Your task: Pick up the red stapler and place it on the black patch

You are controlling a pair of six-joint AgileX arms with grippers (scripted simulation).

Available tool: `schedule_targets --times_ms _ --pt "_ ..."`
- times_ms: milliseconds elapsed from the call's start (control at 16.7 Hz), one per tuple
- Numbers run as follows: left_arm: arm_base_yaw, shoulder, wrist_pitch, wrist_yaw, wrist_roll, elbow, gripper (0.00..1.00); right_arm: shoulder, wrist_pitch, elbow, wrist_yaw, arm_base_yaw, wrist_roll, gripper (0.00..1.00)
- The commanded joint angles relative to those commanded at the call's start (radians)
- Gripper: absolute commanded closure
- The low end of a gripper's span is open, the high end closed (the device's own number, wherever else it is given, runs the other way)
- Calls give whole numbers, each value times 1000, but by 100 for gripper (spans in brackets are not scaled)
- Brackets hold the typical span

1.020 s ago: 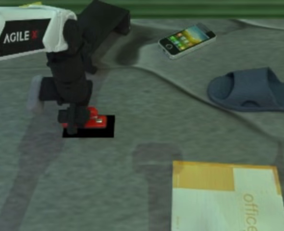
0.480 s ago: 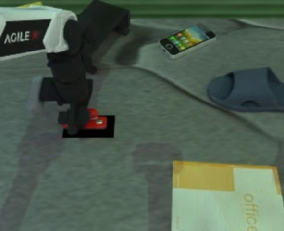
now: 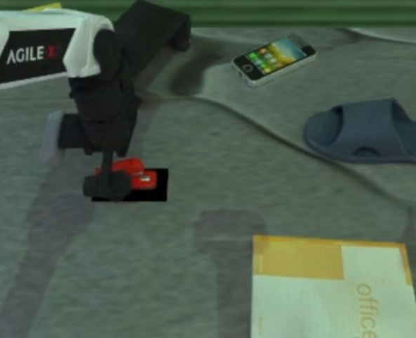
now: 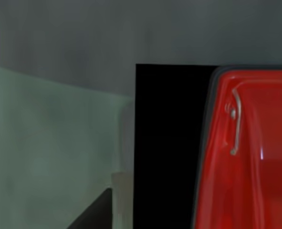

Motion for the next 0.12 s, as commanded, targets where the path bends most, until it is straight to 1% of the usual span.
schedule_targets --times_ms 120 --pt "0 0 0 0 0 0 0 0 0 0 0 0 0 0"
